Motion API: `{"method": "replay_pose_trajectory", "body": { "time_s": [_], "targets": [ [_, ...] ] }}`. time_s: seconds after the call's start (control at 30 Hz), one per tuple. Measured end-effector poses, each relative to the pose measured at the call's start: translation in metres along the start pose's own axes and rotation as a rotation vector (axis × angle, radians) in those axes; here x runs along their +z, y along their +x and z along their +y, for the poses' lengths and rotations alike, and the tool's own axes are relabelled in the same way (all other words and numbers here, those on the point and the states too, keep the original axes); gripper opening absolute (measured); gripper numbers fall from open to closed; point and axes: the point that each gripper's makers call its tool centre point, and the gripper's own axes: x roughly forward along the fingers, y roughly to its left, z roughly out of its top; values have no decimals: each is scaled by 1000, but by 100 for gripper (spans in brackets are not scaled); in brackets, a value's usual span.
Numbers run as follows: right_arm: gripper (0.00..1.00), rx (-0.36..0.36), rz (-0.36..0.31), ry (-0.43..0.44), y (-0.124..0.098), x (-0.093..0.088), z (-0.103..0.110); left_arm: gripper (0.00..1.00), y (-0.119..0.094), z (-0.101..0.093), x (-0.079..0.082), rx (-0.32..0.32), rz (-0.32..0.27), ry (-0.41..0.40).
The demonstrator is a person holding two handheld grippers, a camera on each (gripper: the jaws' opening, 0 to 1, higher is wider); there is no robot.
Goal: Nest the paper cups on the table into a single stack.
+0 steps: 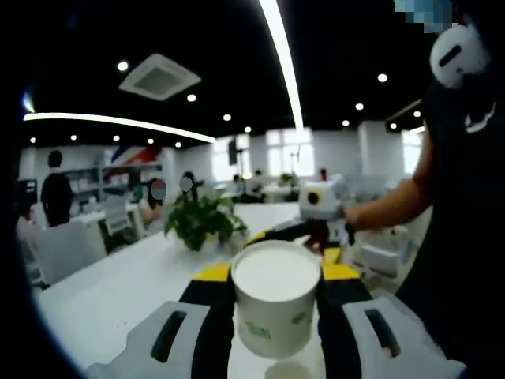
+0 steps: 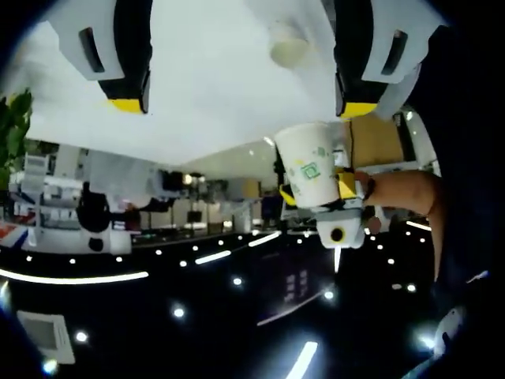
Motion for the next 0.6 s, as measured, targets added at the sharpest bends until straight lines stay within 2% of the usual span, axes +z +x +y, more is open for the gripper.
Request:
{"method": "replay_pose_trajectory", "body": {
  "time_s": [0.1, 0.23, 0.3, 0.4, 0.43, 0.47, 0.6],
  "targets": [
    [93, 7, -23, -34, 3, 13, 3, 39, -3, -3, 8, -11, -31, -3],
    [86, 48, -50, -3, 7, 25, 10, 39, -8, -3, 16, -11, -66, -8],
    [78, 114, -32, 46, 10, 24, 22, 39, -10, -2, 20, -7, -83, -17],
    [72, 136, -18, 37, 16, 24, 29, 39, -11, -1, 25, 7, -106, -22],
    [70, 174, -10, 46, 18, 23, 38, 39, -12, -1, 26, 10, -120, -30],
    [65, 221, 3, 77, 19, 22, 48, 39, -12, -1, 28, 12, -130, -31],
    [49, 283, 15, 117, 24, 20, 62, 39, -12, -2, 30, 18, -150, -35]
  ]
}}
